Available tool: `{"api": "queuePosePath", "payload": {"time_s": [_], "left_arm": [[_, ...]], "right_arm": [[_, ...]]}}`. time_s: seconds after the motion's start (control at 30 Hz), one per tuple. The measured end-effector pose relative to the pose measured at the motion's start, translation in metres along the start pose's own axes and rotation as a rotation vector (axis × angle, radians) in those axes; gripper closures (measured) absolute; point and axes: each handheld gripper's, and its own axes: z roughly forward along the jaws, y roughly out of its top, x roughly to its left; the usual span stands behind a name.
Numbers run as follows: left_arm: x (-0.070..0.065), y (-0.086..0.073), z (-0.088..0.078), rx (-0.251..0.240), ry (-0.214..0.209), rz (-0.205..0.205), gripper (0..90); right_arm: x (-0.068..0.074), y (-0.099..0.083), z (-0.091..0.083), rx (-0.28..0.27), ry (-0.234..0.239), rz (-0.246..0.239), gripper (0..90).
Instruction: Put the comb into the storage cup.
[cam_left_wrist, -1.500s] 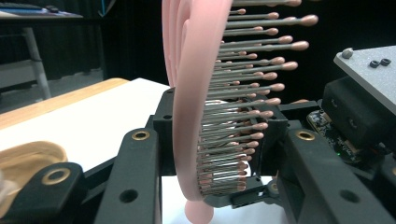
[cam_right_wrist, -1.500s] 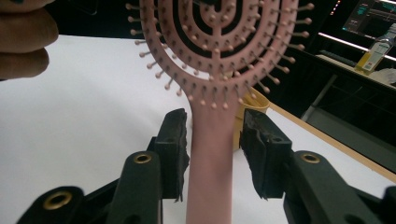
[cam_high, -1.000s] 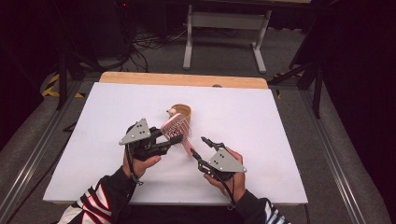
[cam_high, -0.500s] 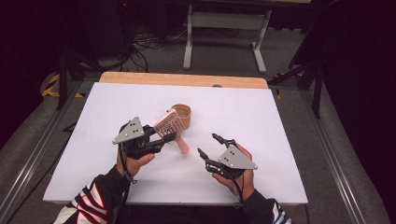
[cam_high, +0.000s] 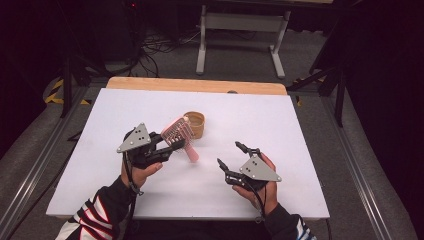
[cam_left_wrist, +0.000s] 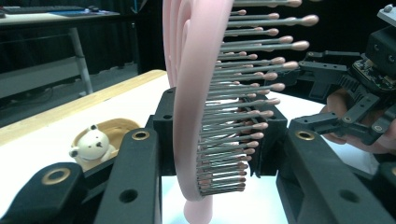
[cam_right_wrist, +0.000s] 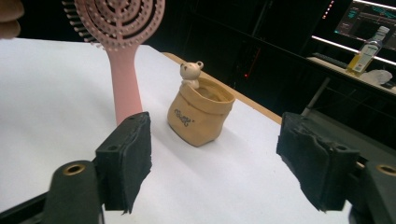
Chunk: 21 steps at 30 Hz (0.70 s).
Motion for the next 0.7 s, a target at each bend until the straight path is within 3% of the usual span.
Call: {"api": "queuePosePath", "payload": {"time_s": [0.27,0.7], "left_arm": [[0.003,0.003,-0.007,-0.015,0.013,-0.002,63.0],[0.007,0.007,-0.015,-0.033,0.025,0.0,63.0]], "right_arm": [[-0.002,-0.007,-0.001,0.012,-0.036,-0.016,20.1],[-0.008,-0.017,-0.006,0.044,-0.044,-0.006,8.5]]}}
